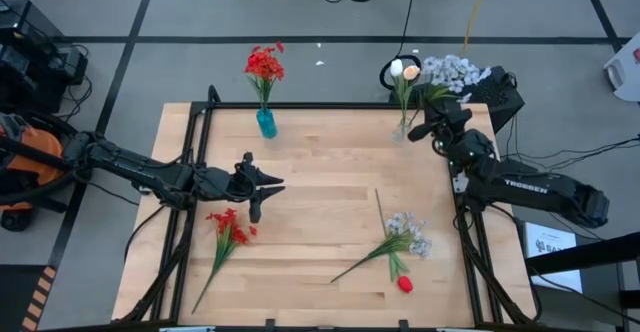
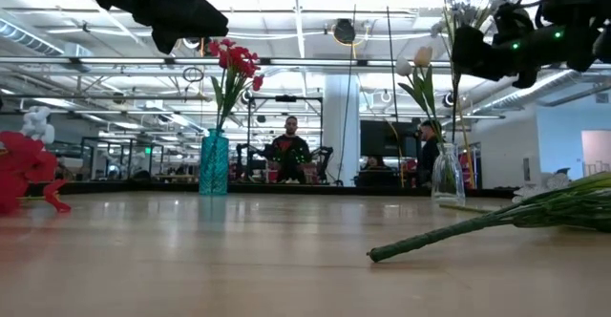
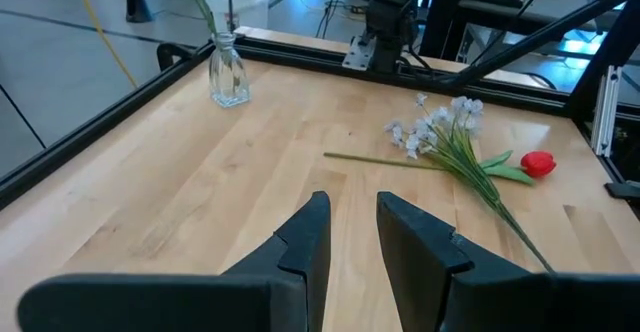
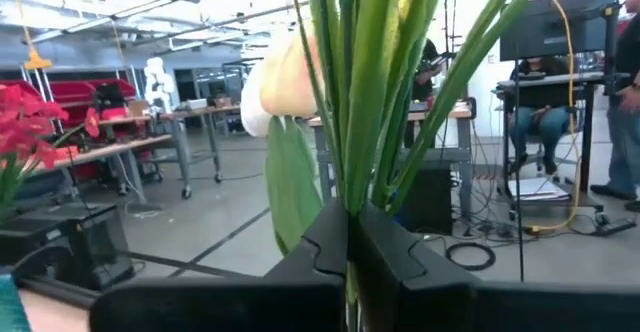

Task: Sort flowers into vase by color
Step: Put the top white flowers into the transparent vase

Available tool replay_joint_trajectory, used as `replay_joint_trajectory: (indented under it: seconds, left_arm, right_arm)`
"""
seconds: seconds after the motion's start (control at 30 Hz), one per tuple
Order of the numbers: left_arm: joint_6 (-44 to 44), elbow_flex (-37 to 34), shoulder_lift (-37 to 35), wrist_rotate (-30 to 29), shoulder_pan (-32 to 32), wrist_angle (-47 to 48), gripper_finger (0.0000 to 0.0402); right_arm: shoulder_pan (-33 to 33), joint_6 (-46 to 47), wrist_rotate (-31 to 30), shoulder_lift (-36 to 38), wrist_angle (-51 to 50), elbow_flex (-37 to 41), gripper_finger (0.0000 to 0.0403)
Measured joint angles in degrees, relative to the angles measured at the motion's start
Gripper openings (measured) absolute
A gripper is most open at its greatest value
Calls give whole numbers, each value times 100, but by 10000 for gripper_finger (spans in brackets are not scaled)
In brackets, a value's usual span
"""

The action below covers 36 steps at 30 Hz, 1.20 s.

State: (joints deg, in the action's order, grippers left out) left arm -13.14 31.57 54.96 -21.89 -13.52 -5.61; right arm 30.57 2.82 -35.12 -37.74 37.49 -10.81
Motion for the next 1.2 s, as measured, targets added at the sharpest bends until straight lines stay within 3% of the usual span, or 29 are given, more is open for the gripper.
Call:
replay_joint_trajectory:
  seconds: [0.4, 0.97, 1.2]
  left_arm:
    - [-8, 0, 0, 18, 0, 4, 91]
    - [-5, 0, 0, 31, 0, 2, 91]
    - [-3, 0, 0, 28, 0, 4, 91]
  right_arm:
    - [620, 206, 853, -985, 758, -13, 0]
    - [625, 101, 849, -1027, 1143, -115, 0]
    - [625, 57, 849, -1085, 511, -256, 0]
